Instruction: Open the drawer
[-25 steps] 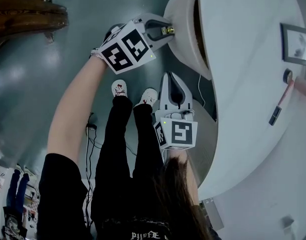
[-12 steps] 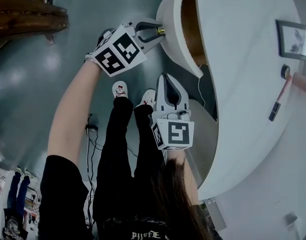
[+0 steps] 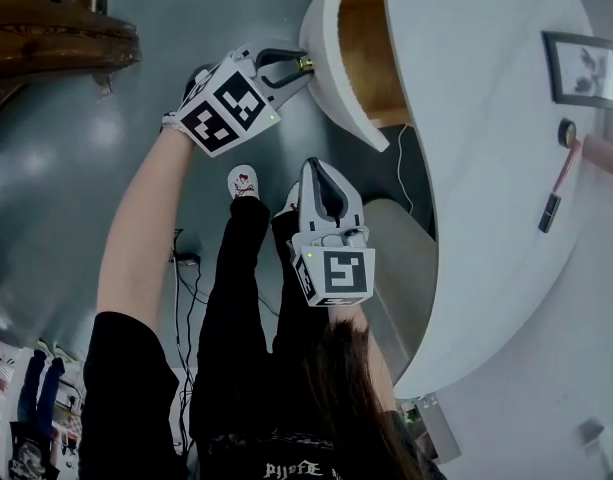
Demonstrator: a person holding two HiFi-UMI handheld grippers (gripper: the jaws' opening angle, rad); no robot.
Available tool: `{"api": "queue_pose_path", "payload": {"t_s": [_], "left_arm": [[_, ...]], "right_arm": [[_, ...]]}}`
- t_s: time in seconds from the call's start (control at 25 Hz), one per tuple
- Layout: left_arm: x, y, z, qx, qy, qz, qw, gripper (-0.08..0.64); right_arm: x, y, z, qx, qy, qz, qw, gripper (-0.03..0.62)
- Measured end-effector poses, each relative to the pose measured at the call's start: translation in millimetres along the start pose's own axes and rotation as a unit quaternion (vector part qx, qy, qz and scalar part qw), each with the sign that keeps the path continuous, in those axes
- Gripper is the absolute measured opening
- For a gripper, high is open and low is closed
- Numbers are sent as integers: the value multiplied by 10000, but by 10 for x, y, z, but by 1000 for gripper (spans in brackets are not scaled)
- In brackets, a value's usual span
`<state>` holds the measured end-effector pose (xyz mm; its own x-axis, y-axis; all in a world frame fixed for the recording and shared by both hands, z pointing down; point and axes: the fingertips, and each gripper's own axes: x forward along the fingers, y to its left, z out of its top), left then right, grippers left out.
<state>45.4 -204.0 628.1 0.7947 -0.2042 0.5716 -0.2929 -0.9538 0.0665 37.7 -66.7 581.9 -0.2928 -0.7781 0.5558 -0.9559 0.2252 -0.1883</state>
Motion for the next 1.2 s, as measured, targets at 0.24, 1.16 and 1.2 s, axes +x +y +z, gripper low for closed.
{"api": "queue_pose_path", "payload": {"t_s": [0.24,1.16,1.2], "left_arm": [[-120,6,-83,-75,82,85,9999,117],[-445,3,-345,227,695,382,9966,117],[-466,3,-361,214,726,372,9964,117]], "right_arm": [[-65,-7,22,-5,-32,-31,10000,26],[-261,194,121,184,-58,7,9998,26],[-267,199,138,176,-65,18,9998,26]]}}
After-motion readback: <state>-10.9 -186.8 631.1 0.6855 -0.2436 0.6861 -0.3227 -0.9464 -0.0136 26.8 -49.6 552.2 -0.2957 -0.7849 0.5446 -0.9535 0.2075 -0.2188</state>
